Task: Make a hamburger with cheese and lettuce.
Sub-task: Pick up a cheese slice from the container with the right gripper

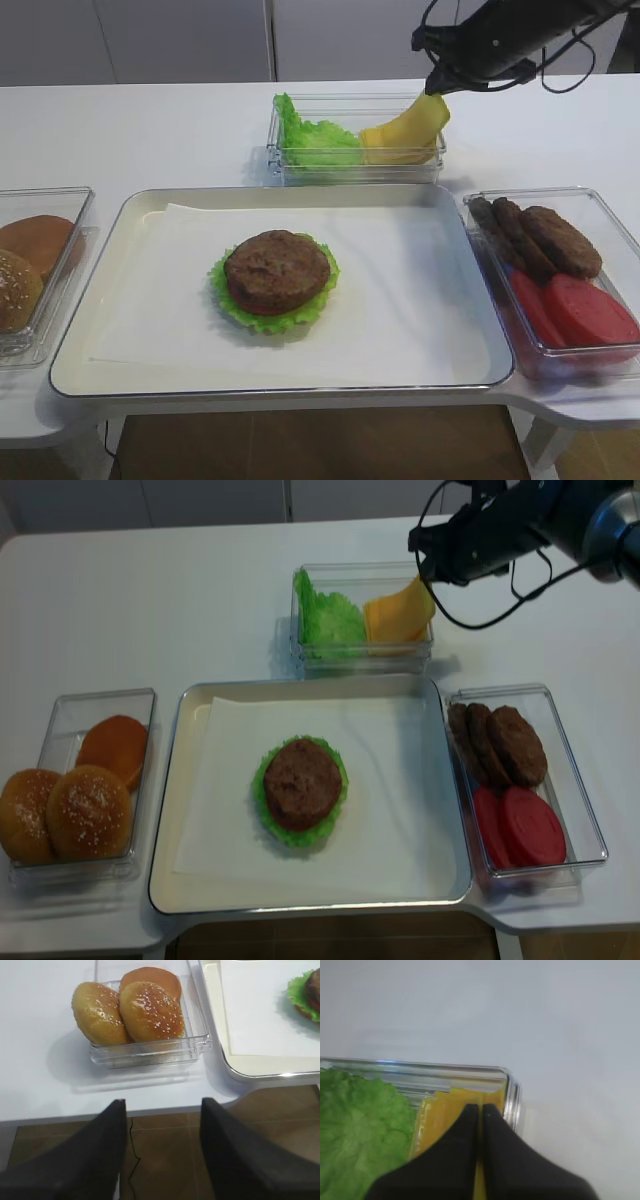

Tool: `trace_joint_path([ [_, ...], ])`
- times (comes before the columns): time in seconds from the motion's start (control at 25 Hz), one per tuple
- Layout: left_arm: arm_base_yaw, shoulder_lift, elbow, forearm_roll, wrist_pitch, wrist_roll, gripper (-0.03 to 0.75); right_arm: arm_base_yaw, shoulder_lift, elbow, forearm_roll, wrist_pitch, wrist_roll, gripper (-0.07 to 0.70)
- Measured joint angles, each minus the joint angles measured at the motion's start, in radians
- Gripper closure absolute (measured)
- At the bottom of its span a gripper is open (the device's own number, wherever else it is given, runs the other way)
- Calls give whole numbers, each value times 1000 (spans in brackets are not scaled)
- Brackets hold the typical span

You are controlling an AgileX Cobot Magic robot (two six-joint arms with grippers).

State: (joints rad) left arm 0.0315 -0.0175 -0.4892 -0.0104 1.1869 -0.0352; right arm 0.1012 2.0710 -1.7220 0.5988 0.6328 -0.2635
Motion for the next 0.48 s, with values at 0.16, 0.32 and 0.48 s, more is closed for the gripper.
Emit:
trace_joint_path([
  [0.16, 0, 0, 0, 0, 0, 0, 358, 0, -33, 0, 2, 2, -4, 626],
  [0.32, 0, 0, 0, 0, 0, 0, 358, 0, -49, 0, 2, 21, -4, 626],
  [0.48, 0, 0, 0, 0, 0, 0, 358, 0, -73, 0, 2, 64, -4, 626],
])
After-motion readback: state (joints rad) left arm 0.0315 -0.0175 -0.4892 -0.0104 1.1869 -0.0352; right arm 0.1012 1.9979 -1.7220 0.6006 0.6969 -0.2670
